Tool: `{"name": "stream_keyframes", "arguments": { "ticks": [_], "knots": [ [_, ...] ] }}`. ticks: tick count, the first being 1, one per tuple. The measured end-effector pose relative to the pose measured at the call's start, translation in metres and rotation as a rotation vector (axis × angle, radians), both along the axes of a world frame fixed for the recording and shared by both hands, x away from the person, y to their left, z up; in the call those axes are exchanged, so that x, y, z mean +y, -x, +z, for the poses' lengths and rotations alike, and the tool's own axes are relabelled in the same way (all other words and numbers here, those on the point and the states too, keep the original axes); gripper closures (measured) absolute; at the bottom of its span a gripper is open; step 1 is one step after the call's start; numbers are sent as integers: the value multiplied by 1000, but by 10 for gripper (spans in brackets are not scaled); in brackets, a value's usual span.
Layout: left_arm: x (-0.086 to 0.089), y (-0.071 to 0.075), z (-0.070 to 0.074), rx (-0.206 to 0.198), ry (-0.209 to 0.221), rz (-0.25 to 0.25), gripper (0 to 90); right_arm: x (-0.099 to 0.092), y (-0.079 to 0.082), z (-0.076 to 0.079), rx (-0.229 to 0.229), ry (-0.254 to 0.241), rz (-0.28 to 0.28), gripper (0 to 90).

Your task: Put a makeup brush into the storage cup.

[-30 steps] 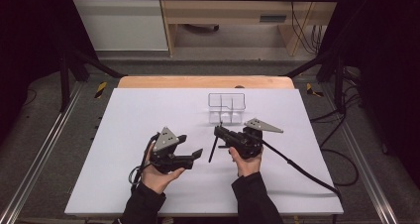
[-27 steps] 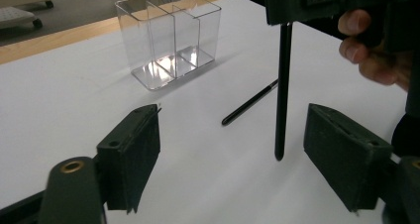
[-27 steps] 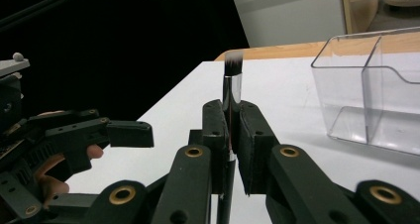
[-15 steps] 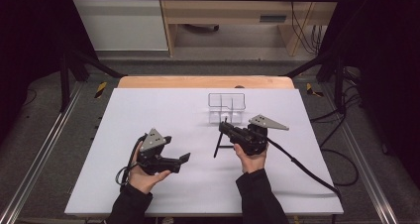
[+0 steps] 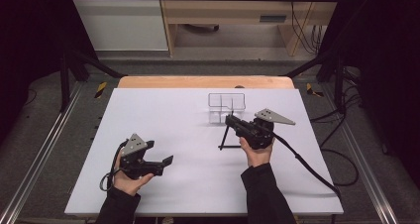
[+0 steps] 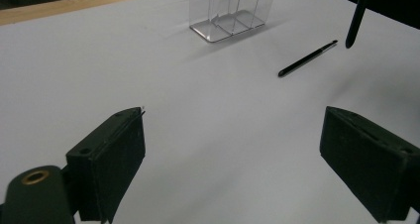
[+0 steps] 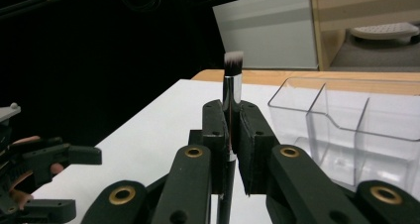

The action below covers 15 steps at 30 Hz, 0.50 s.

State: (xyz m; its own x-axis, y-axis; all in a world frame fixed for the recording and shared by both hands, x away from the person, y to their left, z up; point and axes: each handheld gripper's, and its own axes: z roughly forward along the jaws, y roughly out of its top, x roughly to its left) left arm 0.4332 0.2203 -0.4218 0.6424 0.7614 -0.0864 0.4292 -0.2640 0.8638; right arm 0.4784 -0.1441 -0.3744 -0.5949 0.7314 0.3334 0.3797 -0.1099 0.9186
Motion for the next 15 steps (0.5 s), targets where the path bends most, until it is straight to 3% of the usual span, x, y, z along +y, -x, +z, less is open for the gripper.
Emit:
{"name": "stream_keyframes", "arguments": {
  "ticks": [15],
  "knots": [
    [12, 2, -3, -13, 8, 38, 93, -6, -19, 23, -68, 35, -67, 834]
  ]
}}
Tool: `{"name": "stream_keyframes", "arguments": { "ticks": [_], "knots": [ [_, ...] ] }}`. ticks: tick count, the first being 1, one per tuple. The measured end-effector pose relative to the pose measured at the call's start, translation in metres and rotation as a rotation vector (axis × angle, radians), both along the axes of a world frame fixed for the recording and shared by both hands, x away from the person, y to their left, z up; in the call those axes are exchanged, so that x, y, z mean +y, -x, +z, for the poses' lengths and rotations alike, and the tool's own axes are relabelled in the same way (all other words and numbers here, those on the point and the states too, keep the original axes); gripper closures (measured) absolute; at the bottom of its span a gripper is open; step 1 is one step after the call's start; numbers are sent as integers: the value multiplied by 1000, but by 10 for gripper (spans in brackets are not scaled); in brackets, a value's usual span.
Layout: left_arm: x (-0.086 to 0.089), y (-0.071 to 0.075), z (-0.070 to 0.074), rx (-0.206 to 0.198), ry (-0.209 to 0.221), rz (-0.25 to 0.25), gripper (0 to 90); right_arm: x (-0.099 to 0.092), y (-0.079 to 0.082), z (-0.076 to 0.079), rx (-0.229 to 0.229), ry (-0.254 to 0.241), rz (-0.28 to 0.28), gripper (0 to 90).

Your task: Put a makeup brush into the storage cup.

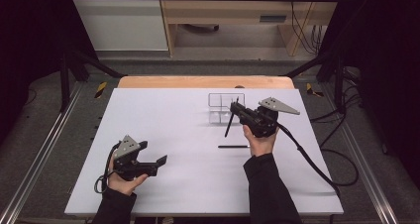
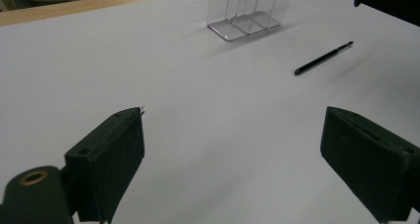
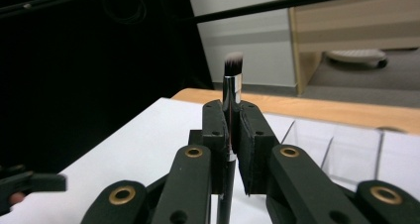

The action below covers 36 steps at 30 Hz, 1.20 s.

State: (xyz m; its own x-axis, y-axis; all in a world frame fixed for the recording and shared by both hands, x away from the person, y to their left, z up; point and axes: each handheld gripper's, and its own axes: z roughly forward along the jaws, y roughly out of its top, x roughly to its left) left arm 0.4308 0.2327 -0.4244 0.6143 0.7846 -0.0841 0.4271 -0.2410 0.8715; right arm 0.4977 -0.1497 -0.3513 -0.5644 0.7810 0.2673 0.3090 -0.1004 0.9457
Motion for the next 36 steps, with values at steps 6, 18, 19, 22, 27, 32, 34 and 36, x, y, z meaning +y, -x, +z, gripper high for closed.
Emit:
{"name": "stream_keyframes", "arguments": {
  "ticks": [6, 18, 19, 22, 27, 32, 34, 36],
  "knots": [
    [0, 0, -1, 0, -4, 0, 93, -1, -11, 10, -19, 12, -34, 834],
    [1, -1, -1, 0, -13, 3, 94, -1, -35, 19, -36, 33, -108, 835],
    [1, -1, -2, 1, -15, 3, 94, -1, -37, 20, -34, 33, -112, 835],
    [1, -1, -2, 0, -19, 2, 94, -1, -43, 21, -34, 32, -124, 836],
    [1, -1, -2, 0, -23, 3, 93, -3, -51, 23, -42, 28, -150, 836],
    [1, -1, -2, 0, -21, 1, 93, -4, -58, 24, -46, 33, -165, 836],
    [1, -1, -2, 0, -21, 0, 93, -3, -61, 24, -47, 36, -169, 836],
    [1, -1, -2, -2, -22, -1, 93, -2, -64, 23, -45, 44, -172, 836]
  ]
}}
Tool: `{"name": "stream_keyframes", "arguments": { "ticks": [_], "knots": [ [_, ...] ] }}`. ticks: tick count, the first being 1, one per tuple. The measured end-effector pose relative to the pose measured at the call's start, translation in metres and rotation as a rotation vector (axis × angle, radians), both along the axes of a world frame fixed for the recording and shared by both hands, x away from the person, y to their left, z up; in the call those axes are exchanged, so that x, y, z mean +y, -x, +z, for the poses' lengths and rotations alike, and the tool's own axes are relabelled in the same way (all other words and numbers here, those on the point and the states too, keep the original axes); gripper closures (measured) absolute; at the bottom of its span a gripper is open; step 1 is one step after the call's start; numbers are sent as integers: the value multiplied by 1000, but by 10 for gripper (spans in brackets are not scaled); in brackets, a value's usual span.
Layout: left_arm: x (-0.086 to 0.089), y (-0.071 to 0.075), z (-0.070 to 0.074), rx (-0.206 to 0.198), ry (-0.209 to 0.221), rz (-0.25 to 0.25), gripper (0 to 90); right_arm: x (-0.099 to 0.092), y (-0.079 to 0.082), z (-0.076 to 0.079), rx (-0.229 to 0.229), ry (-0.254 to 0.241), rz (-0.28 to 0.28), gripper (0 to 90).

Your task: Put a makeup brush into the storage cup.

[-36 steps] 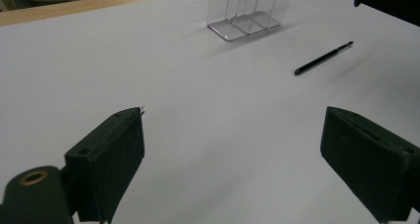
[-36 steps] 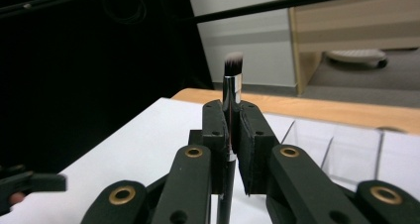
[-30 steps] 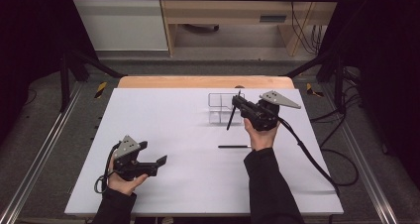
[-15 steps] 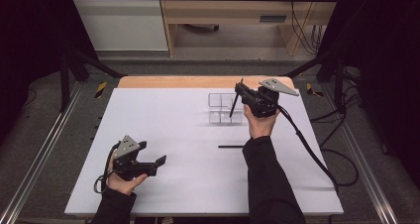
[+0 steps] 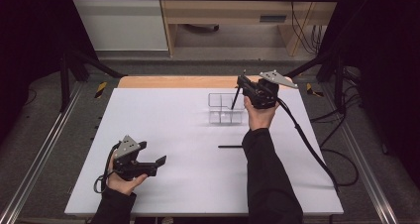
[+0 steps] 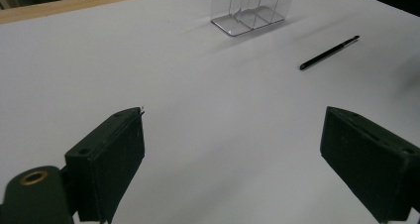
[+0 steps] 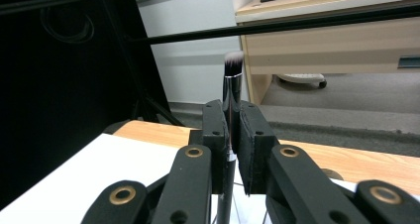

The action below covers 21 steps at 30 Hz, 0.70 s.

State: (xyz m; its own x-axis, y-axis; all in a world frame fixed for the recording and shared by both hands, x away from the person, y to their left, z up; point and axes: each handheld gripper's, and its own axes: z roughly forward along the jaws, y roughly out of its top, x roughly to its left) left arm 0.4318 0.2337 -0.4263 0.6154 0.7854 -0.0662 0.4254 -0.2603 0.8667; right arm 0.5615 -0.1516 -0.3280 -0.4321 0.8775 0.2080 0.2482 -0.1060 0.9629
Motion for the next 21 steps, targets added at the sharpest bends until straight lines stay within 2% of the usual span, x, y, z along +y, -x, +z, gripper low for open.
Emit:
{"name": "stream_keyframes", "arguments": {
  "ticks": [21],
  "knots": [
    [0, 0, 0, -1, 5, -6, 93, 8, -27, -2, -9, 12, -51, 837]
  ]
}}
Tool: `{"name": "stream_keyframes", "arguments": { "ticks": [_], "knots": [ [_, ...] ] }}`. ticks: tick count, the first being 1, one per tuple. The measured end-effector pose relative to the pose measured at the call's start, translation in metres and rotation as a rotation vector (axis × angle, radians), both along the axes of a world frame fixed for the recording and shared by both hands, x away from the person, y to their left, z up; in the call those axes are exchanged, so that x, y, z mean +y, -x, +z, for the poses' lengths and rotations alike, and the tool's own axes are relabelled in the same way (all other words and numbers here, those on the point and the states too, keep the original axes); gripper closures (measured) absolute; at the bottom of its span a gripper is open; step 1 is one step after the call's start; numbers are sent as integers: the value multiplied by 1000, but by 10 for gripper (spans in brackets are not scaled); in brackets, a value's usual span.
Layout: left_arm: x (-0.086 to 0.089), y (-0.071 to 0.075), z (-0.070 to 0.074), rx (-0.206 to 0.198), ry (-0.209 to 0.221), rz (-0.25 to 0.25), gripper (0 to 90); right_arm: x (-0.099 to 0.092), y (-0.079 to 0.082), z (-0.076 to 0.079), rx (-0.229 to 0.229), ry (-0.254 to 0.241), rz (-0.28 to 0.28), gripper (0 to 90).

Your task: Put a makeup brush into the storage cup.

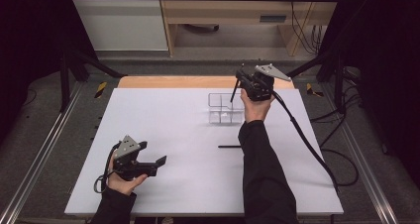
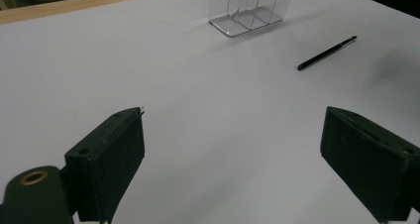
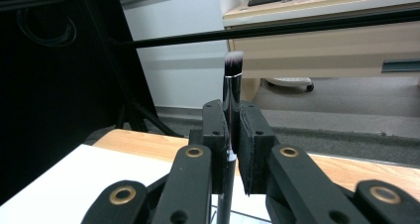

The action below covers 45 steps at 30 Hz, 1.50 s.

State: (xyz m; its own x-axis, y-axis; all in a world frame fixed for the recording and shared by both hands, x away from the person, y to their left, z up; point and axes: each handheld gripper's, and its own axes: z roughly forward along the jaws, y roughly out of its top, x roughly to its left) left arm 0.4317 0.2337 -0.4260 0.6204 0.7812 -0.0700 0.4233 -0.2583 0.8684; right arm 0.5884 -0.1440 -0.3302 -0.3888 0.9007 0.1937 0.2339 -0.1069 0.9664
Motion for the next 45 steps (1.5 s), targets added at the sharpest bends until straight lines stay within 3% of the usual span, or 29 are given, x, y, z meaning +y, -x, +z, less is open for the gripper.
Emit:
{"name": "stream_keyframes", "arguments": {
  "ticks": [14, 45],
  "knots": [
    [1, 0, 0, -2, -1, 2, 93, 11, -14, -9, 9, 8, -3, 837],
    [1, 0, 1, -6, -4, 1, 93, 27, -23, -52, 110, 57, 13, 836]
  ]
}}
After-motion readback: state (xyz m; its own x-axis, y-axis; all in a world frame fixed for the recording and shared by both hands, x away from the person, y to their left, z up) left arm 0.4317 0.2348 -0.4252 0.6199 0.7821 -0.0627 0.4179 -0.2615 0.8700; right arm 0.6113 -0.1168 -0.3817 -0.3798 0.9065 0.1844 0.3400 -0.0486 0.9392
